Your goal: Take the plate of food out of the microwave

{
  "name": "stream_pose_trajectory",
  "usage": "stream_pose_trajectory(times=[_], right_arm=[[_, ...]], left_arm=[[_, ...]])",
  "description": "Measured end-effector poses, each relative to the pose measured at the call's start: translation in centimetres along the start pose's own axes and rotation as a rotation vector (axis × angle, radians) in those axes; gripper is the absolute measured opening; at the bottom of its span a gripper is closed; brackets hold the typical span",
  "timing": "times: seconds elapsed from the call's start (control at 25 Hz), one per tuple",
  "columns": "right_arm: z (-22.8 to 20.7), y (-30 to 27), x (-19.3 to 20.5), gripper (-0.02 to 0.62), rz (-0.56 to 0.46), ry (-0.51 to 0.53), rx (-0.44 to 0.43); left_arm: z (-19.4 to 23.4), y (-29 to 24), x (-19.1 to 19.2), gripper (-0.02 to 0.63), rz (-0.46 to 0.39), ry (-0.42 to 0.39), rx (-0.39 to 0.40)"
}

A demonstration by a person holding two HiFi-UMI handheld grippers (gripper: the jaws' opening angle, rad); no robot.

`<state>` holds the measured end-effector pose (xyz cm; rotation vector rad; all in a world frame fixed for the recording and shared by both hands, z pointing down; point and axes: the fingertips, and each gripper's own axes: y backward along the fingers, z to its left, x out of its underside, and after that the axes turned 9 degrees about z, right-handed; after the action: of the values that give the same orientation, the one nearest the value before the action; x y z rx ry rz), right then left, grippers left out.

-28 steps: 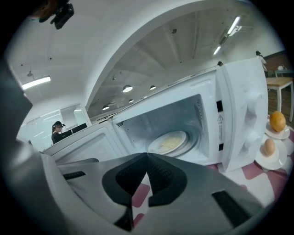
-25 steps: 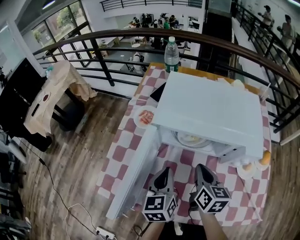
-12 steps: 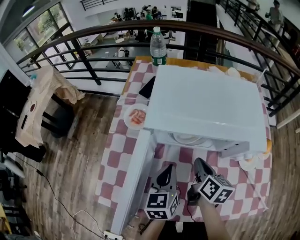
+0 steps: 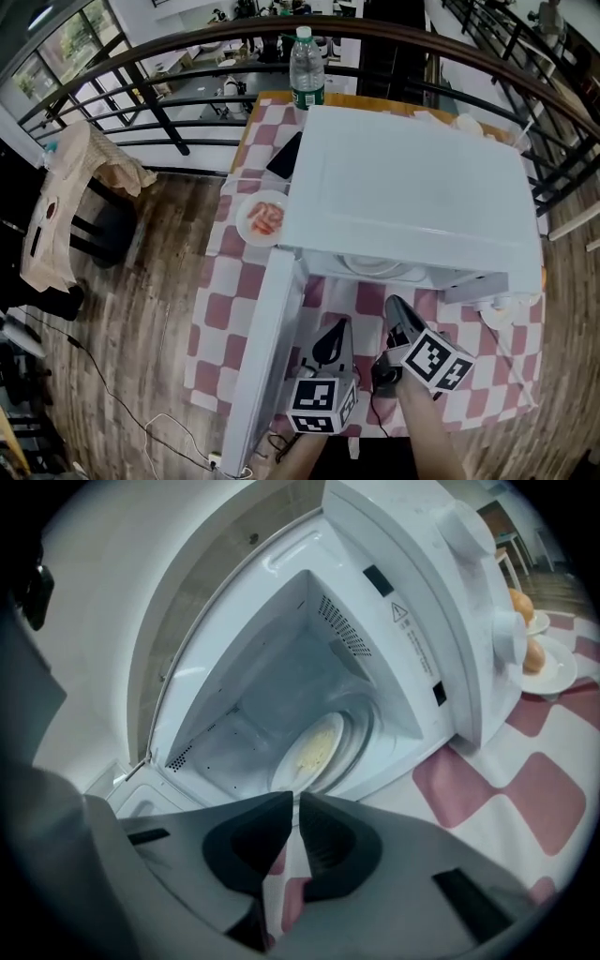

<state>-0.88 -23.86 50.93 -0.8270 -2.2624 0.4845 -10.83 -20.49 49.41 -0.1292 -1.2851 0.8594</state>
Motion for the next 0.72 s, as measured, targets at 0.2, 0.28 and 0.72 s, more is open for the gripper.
stream_pose_trajectory(times=[0.2,0.28,0.72], right_arm=[[0.2,-0.8,-0.8,0.044,-0.011,-0.112,-0.063],[0.1,-1.2,-1.0,0.044,-0.007,-0.142,-0.075],[-0.3,-3.1,-2.3,0.105,0.011,-0.283,-0.125]], left_arm=[[-0.4,-0.3,0.5,0.012,0.010,0.002,0.002],[-0.5,-0.5,0.5,0.012,0.012,0.003,0.004],[-0.2,-1.6,0.2,0.012,0.014,0.018,-0.022]])
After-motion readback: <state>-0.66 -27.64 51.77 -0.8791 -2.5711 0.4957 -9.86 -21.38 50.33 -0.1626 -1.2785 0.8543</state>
